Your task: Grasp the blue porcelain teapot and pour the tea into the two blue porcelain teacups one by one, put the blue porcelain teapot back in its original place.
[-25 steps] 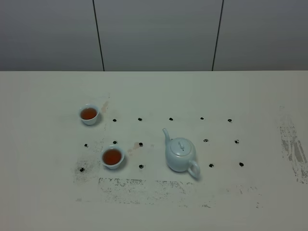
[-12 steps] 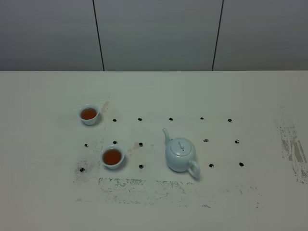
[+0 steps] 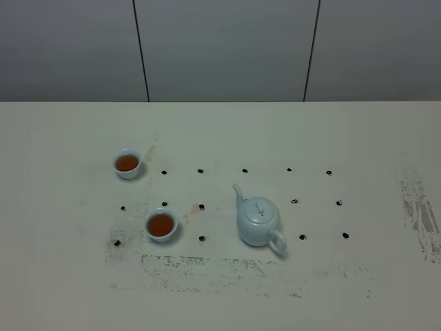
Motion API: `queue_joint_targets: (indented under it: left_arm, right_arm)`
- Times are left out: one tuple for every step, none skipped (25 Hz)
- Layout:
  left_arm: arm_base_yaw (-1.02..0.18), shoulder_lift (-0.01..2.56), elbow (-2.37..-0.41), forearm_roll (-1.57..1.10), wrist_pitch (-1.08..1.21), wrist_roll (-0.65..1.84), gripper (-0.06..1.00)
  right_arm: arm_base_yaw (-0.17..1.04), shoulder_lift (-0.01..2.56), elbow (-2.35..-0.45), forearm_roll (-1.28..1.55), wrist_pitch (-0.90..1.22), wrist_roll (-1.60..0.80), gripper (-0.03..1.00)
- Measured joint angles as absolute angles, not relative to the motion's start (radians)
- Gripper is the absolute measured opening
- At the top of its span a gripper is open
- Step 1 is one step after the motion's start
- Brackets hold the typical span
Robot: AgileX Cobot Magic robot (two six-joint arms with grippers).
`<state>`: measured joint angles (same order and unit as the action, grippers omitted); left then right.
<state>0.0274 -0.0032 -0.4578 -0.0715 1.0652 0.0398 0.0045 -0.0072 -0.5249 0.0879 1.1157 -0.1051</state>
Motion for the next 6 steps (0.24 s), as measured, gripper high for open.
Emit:
queue_joint_targets:
  left_arm:
    - [0.027, -0.003, -0.458, -0.072, 1.065, 0.040, 0.50]
    - [0.027, -0.003, -0.458, -0.072, 1.065, 0.040, 0.50]
    - [0.027, -0.003, -0.458, -0.072, 1.065, 0.040, 0.50]
    - [0.027, -0.003, -0.458, -0.072, 1.065, 0.040, 0.50]
    - [0.027, -0.003, -0.458, -0.072, 1.065, 0.040, 0.50]
    - [0.027, -0.003, -0.458, -0.072, 1.065, 0.040, 0.50]
  right_arm:
    - [0.005, -0.007, -0.525, 0.088, 1.116, -0.105, 0.23]
    - [0.005, -0.007, -0.525, 0.088, 1.116, -0.105, 0.23]
    - [0.005, -0.007, -0.525, 0.088, 1.116, -0.105, 0.23]
    - [0.005, -0.007, -0.525, 0.088, 1.116, -0.105, 0.23]
    - [0.005, -0.007, -0.525, 0.088, 1.116, -0.105, 0.23]
    - [0.005, -0.007, -0.525, 0.088, 1.116, -0.105, 0.23]
